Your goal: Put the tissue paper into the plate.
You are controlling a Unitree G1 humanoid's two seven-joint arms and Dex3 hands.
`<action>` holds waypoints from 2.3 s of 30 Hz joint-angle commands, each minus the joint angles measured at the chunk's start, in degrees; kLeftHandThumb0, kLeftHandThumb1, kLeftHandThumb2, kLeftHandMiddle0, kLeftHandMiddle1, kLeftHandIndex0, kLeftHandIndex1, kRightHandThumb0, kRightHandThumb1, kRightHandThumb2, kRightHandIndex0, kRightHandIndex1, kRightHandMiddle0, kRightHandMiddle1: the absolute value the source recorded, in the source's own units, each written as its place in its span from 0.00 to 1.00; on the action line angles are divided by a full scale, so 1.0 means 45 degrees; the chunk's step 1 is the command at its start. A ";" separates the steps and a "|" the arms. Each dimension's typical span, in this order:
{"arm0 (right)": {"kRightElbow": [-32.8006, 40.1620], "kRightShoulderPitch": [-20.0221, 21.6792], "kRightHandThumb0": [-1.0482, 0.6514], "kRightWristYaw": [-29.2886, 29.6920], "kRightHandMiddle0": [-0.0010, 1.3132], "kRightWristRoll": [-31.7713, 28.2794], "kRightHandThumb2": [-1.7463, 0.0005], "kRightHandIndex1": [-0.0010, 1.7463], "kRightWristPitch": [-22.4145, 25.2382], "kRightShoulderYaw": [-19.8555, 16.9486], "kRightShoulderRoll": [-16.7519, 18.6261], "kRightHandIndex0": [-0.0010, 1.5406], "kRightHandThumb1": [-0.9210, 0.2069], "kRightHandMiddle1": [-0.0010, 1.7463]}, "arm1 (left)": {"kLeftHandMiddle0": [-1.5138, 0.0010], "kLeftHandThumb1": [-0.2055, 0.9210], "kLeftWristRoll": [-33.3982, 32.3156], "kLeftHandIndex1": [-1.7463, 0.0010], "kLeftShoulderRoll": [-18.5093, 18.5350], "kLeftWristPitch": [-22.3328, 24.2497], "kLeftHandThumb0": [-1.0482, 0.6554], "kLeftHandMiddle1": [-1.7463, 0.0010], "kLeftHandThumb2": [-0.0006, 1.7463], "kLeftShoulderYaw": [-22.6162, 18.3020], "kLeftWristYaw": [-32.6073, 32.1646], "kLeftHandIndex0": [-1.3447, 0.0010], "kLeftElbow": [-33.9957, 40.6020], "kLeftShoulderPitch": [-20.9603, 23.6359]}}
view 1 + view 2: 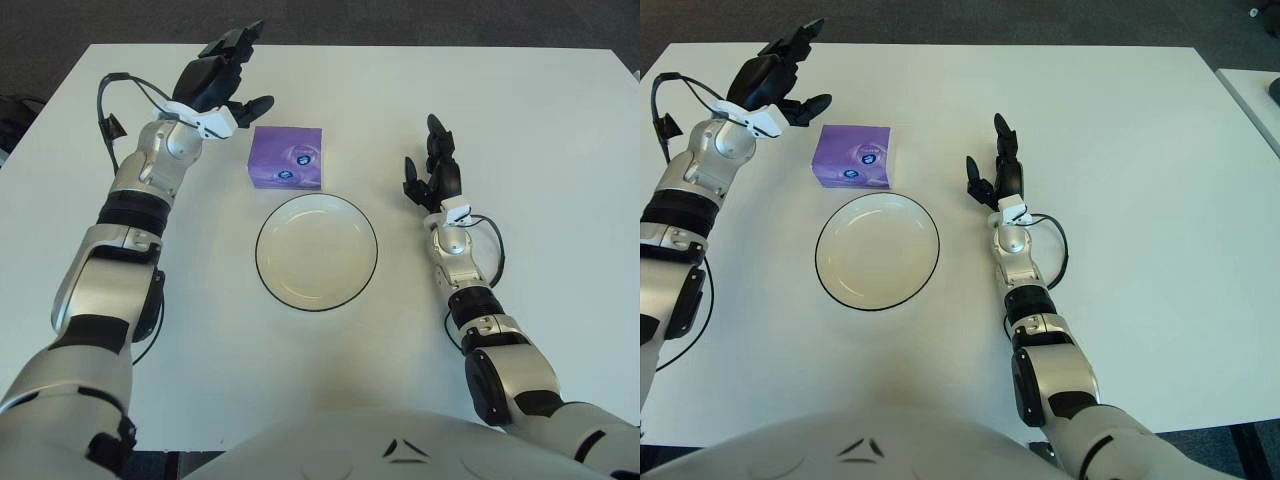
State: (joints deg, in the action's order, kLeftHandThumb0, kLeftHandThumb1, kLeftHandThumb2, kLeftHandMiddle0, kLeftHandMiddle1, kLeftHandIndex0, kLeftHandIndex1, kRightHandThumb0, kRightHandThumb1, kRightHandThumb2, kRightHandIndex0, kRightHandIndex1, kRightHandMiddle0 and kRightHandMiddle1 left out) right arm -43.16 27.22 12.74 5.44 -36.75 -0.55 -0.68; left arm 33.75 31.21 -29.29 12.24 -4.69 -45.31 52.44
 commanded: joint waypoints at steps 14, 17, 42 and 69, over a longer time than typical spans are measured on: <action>-0.1422 -0.1750 0.21 0.0239 0.00 0.0246 0.68 0.00 -0.0334 0.0139 0.0471 0.17 0.00 0.20 | 0.91 1.00 0.0452 0.85 0.0352 -0.1621 0.09 1.00 0.40 0.1384 0.1194 1.00 -0.2008 0.1116; -0.1395 -0.1784 0.21 0.0264 0.00 0.0254 0.69 0.00 -0.0295 0.0155 0.0465 0.17 0.00 0.20 | 0.92 1.00 -0.0099 0.84 0.0452 -0.1575 0.09 1.00 0.40 0.1379 0.2884 1.00 -0.1947 0.1208; -0.1481 -0.1795 0.22 0.0044 0.00 0.0129 0.72 0.00 -0.0124 0.0169 0.0527 0.17 0.00 0.19 | 1.00 1.00 -0.2749 0.98 0.1535 -0.0314 0.00 1.00 0.19 0.1072 1.0623 1.00 0.0713 0.1456; -0.1826 -0.1604 0.21 0.0150 0.00 0.0090 0.74 0.00 -0.0150 0.0105 0.0601 0.17 0.00 0.19 | 1.00 1.00 -0.1518 1.00 0.1430 -0.0891 0.00 1.00 0.06 0.1812 1.0661 1.00 0.0295 0.1988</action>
State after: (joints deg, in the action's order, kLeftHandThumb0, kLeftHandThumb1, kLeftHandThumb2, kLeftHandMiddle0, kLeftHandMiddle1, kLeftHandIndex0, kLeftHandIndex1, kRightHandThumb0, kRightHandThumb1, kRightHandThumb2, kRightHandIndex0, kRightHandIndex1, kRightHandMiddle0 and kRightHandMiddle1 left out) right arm -44.23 27.99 13.16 5.41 -36.93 -0.70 -0.59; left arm 25.39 37.96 -33.69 19.44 44.28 -43.86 60.64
